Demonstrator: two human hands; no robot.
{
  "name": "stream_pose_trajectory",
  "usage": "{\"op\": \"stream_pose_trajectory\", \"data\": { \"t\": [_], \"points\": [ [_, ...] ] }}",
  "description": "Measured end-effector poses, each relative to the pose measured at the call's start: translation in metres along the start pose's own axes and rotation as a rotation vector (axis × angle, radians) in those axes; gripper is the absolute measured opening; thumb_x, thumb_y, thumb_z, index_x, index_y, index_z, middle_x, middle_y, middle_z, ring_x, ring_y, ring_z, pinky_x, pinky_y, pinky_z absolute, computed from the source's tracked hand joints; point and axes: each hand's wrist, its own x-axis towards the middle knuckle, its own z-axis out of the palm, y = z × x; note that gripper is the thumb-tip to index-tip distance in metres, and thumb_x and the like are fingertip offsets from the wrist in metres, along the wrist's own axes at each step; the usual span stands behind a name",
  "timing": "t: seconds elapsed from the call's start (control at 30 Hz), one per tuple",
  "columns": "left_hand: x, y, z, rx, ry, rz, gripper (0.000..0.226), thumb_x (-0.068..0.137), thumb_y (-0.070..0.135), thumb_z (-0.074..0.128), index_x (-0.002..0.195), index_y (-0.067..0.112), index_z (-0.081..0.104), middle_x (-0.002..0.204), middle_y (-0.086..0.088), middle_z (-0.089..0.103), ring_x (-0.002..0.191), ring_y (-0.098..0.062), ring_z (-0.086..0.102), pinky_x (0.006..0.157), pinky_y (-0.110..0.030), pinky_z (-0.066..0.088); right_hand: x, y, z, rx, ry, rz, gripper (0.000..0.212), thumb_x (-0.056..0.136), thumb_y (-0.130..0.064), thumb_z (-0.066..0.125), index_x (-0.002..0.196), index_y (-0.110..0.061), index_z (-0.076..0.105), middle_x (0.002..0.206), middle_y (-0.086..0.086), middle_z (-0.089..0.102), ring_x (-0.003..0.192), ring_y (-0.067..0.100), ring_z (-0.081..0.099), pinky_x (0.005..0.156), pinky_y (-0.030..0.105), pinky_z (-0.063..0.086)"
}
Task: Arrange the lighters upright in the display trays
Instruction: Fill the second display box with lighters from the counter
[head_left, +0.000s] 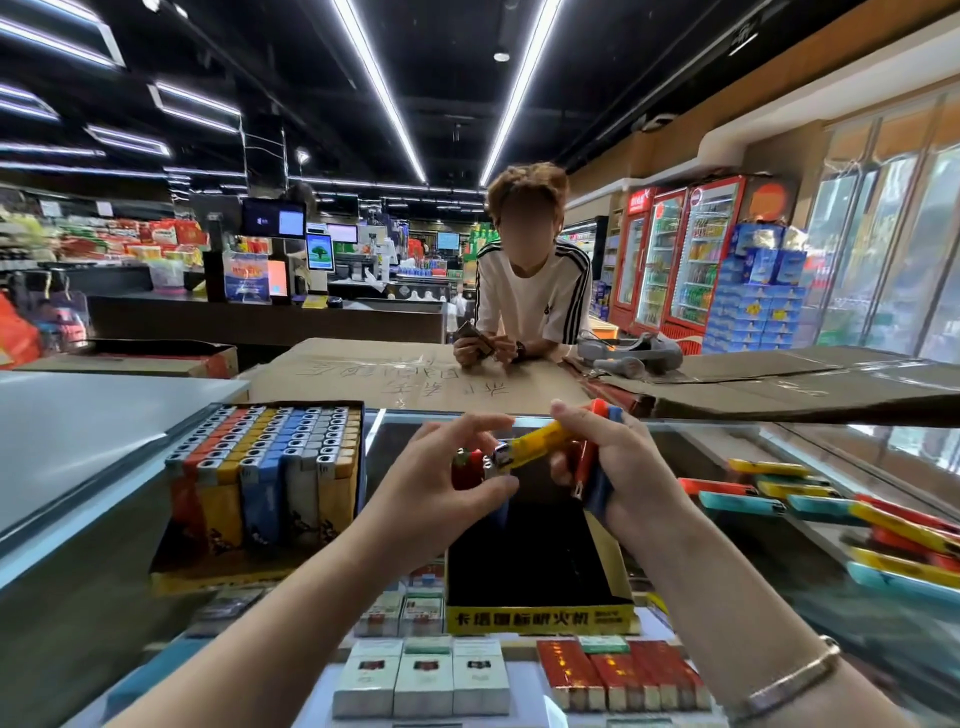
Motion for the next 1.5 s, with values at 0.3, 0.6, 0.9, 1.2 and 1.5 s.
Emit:
{"op": "stream_pose_trajectory", "data": {
  "t": [0.3, 0.6, 0.9, 1.2, 1.5],
  "points": [
    [0.002, 0.010, 0.001, -0.155, 0.128, 0.002, 0.020, 0.081, 0.024, 0.064, 0.098, 0.035, 0.063, 0.089, 0.007, 0.069, 0.085, -0.012, 0.064, 0.081, -0.035, 0.054, -0.003, -0.002, 0.000, -0.210, -0.077, 0.056, 0.022, 0.082, -0.024, 0.067, 0.085, -0.008, 0.053, 0.052, 0.004, 0.055, 0.038, 0.013, 0.049, 0.036, 0.021, 0.043],
    [0.018, 0.032, -0.007, 0.066, 0.129, 0.062, 0.040, 0.064, 0.062, 0.055, 0.084, 0.028, 0.059, 0.059, 0.005, 0.061, 0.049, -0.010, 0.054, 0.049, -0.025, 0.049, 0.009, -0.008, -0.016, -0.608, 0.231, -0.187, 0.022, 0.087, -0.023, 0.065, 0.100, -0.010, 0.054, 0.076, 0.009, 0.062, 0.048, 0.009, 0.055, 0.040, 0.017, 0.043],
    [0.054, 0.024, 0.016, 0.748, -0.025, 0.108, 0.038, 0.073, 0.064, 0.059, 0.073, 0.027, 0.053, 0.071, 0.011, 0.051, 0.067, -0.009, 0.050, 0.052, -0.023, 0.036, 0.014, 0.001, -0.032, -0.782, 0.208, -0.075, 0.023, 0.087, -0.019, 0.061, 0.105, -0.007, 0.055, 0.090, 0.007, 0.055, 0.074, 0.014, 0.051, 0.050, 0.018, 0.038],
    [0.060, 0.016, 0.029, 0.892, -0.053, 0.201, 0.033, 0.079, 0.058, 0.059, 0.089, 0.027, 0.060, 0.090, 0.008, 0.065, 0.088, -0.012, 0.053, 0.061, -0.025, 0.040, 0.015, 0.000, -0.034, -0.745, 0.195, -0.082, 0.023, 0.088, -0.019, 0.062, 0.106, -0.011, 0.050, 0.092, 0.006, 0.054, 0.077, 0.013, 0.050, 0.052, 0.019, 0.038],
    [0.064, 0.022, 0.023, 0.939, -0.201, 0.073, 0.035, 0.088, 0.052, 0.050, 0.104, 0.026, 0.068, 0.102, 0.005, 0.063, 0.104, -0.015, 0.050, 0.073, -0.027, 0.042, 0.018, 0.002, -0.035, -0.742, 0.187, -0.069, 0.025, 0.089, -0.019, 0.062, 0.108, -0.013, 0.047, 0.086, -0.001, 0.048, 0.075, 0.012, 0.047, 0.052, 0.017, 0.035]
  ]
}}
